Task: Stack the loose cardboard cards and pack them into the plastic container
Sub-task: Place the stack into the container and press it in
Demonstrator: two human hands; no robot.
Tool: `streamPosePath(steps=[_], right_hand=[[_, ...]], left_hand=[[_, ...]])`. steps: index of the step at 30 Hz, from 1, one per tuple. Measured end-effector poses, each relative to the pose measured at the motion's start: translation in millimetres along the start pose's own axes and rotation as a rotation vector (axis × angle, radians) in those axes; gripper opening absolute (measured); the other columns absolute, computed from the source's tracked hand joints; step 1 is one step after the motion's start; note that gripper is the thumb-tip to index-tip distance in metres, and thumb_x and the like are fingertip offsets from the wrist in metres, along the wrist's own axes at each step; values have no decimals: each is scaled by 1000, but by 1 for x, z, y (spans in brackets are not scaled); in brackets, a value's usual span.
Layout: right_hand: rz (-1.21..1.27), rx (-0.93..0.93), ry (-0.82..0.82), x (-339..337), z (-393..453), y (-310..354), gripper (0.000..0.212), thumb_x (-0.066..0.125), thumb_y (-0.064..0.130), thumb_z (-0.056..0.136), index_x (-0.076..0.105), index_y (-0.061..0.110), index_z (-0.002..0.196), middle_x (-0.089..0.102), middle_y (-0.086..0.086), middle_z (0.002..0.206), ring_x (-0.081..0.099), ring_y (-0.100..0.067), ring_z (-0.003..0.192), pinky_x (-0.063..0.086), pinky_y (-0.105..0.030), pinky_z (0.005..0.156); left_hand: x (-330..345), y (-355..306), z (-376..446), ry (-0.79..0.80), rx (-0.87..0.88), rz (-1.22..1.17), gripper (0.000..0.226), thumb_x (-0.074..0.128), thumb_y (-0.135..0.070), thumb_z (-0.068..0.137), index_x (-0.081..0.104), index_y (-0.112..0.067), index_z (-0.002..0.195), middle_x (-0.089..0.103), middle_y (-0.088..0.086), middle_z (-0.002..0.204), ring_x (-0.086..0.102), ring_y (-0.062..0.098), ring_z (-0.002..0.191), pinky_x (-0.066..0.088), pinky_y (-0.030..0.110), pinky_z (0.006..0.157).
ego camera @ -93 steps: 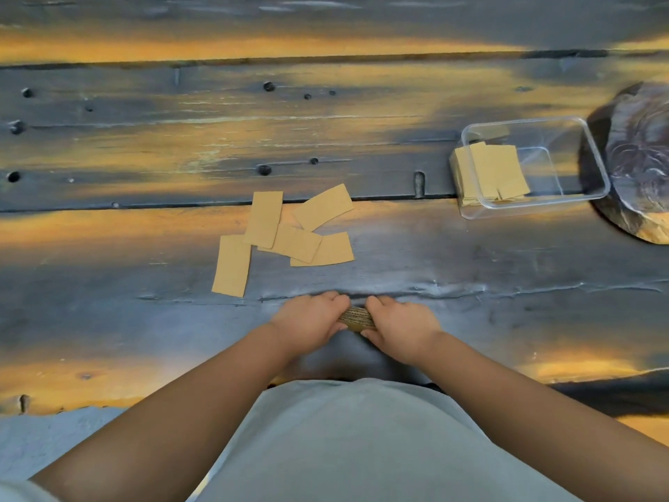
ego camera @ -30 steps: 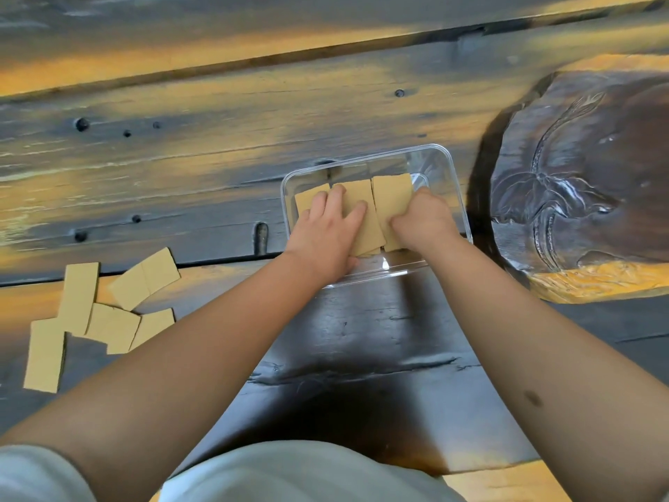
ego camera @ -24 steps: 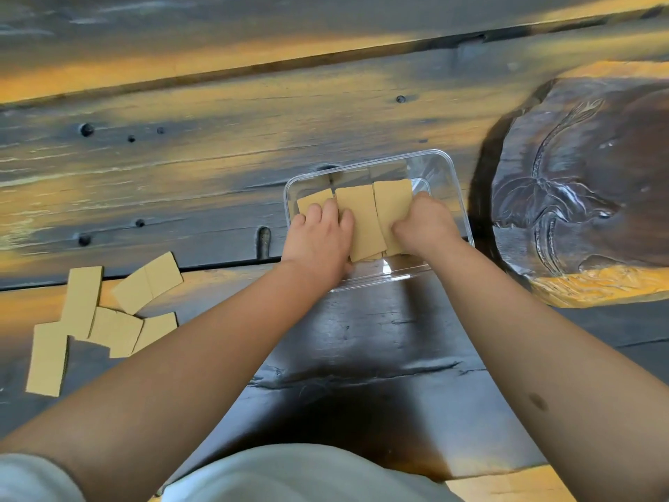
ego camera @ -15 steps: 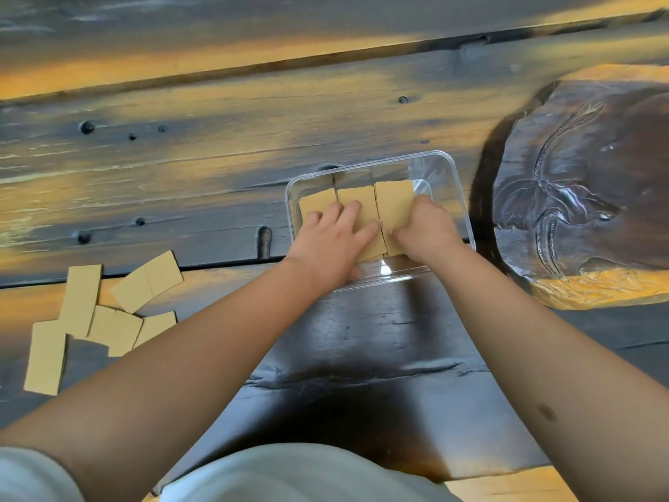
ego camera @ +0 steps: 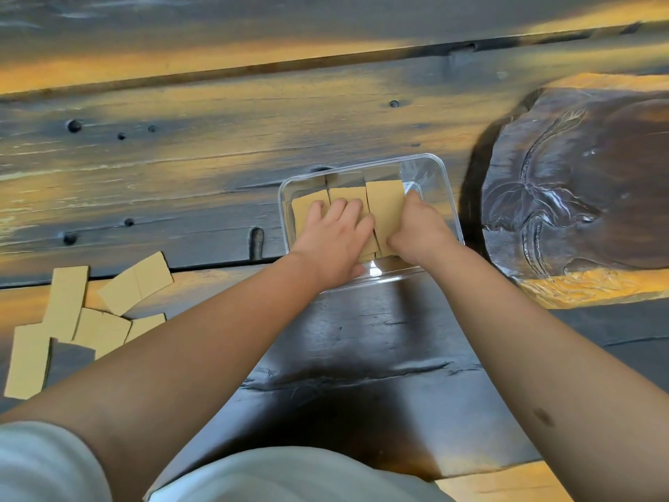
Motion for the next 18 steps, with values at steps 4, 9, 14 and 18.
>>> streamPosePath(steps=[4, 9, 14, 18], right_hand=[[-233, -65, 64, 1, -4, 1, 97, 62, 8, 83, -7, 6, 150, 26, -18, 149, 36, -37, 130, 40, -43, 100], [-345, -20, 145, 2, -5, 0, 110, 68, 9, 80, -18, 9, 149, 25, -17, 147, 36, -37, 130, 42, -45, 98], [-328, -39, 139, 4, -7, -3, 111, 69, 13, 80, -17, 11, 149, 27, -17, 146, 40, -38, 128, 42, -46, 99], [-329, -32, 163, -6, -14, 2, 113, 73, 16, 79, -15, 11, 150, 31, -17, 145, 44, -37, 126, 44, -45, 96]], left_hand=[[2, -3, 5, -48, -24, 21, 87, 64, -65, 64, 37, -10, 126, 41, 12, 127, 41, 32, 109, 35, 46, 88], [7, -9, 10, -44, -76, 20, 79, 62, -58, 70, 38, -7, 126, 43, 13, 124, 43, 32, 107, 35, 45, 86], [6, -7, 7, -34, -101, 0, 93, 61, -69, 67, 32, -10, 132, 37, 13, 135, 38, 32, 118, 32, 47, 94], [-11, 4, -10, -115, -166, -184, 85, 55, -67, 73, 36, -12, 135, 39, 10, 138, 38, 29, 123, 31, 47, 97]])
Point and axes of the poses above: each hand's wrist, its own z-axis towards the middle knuckle, its own x-axis out of the palm, y = z × x, the point moved 1 cm from there along z, towards the middle knuckle
